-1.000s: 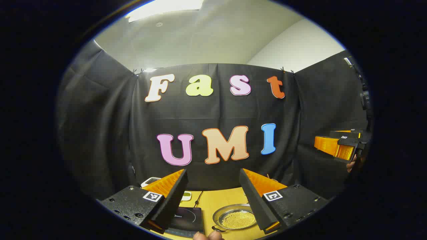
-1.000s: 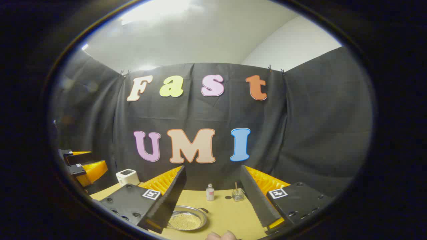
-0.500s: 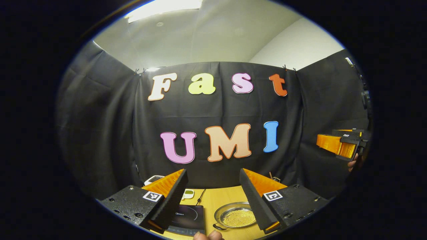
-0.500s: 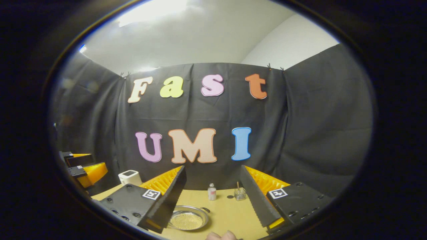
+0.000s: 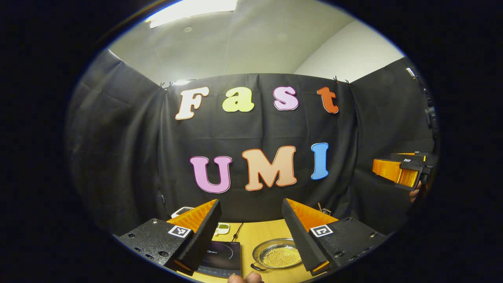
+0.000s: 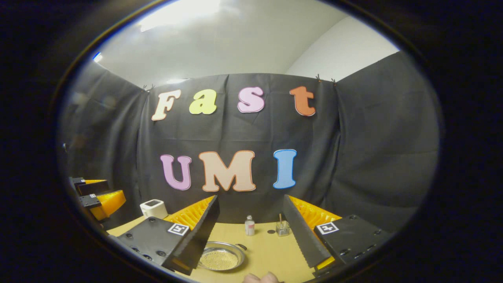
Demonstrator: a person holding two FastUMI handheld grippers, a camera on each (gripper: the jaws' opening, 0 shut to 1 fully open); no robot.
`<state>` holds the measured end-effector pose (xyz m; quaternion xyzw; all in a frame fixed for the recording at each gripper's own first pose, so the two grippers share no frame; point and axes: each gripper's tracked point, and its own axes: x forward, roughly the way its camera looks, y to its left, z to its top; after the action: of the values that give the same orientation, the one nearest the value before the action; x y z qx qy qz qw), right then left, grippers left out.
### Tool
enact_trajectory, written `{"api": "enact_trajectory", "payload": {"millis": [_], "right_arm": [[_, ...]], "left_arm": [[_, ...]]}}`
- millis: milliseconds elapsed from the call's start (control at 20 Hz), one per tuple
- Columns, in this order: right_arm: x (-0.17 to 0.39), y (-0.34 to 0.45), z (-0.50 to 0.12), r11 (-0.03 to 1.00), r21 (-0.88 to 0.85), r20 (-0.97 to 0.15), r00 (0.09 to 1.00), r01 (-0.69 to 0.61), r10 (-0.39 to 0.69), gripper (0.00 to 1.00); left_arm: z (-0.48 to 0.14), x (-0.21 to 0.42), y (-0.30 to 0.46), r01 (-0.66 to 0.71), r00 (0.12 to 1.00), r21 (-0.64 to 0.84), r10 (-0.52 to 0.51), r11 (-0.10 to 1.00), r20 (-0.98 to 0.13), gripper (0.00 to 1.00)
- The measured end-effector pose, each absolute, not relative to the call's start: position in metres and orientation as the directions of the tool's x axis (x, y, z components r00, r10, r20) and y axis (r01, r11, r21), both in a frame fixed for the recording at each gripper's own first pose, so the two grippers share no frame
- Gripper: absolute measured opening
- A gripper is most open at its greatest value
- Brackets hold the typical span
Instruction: First push the handle of the pot to place it horizontally, then grasp the pot with both hands and set it on the induction cooktop.
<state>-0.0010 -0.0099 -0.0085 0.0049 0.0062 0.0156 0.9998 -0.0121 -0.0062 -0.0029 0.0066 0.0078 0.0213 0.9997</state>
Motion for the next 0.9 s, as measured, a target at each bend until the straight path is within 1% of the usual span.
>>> {"api": "enact_trajectory", "payload": {"millis": [100, 150, 200, 300, 350, 450, 900], "right_arm": [[-0.003, -0.012, -0.009, 0.999, 0.006, -0.016, 0.999, -0.035, 0.035, 0.98], [-0.003, -0.014, -0.009, 0.999, 0.008, -0.015, 0.999, -0.037, 0.037, 1.0], [-0.003, -0.016, -0.009, 0.999, 0.014, -0.014, 0.999, -0.039, 0.039, 0.99], [-0.005, -0.02, -0.009, 0.998, 0.034, -0.012, 0.999, -0.047, 0.048, 0.98], [-0.004, -0.021, -0.01, 0.998, 0.038, -0.013, 0.998, -0.053, 0.054, 0.99], [-0.005, -0.026, -0.012, 0.997, 0.04, -0.014, 0.998, -0.067, 0.068, 0.98], [0.004, -0.037, -0.022, 0.986, 0.055, -0.025, 0.987, -0.155, 0.157, 0.98]], "left_arm": [[-0.005, -0.013, -0.008, -0.046, 0.999, 0.016, 0.047, 0.999, -0.023, 0.92], [-0.004, -0.014, -0.009, -0.051, 0.998, 0.019, 0.051, 0.999, -0.023, 0.92], [-0.003, -0.015, -0.01, -0.056, 0.998, 0.02, 0.057, 0.998, -0.022, 0.95], [-0.002, -0.018, -0.016, -0.062, 0.998, 0.031, 0.063, 0.998, -0.023, 0.92], [0.001, -0.02, -0.016, -0.071, 0.997, 0.04, 0.071, 0.997, -0.017, 0.94], [0.005, -0.025, -0.018, -0.087, 0.996, 0.046, 0.088, 0.995, -0.011, 0.93], [0.006, -0.05, -0.024, -0.192, 0.98, 0.069, 0.195, 0.979, -0.028, 0.93]]}}
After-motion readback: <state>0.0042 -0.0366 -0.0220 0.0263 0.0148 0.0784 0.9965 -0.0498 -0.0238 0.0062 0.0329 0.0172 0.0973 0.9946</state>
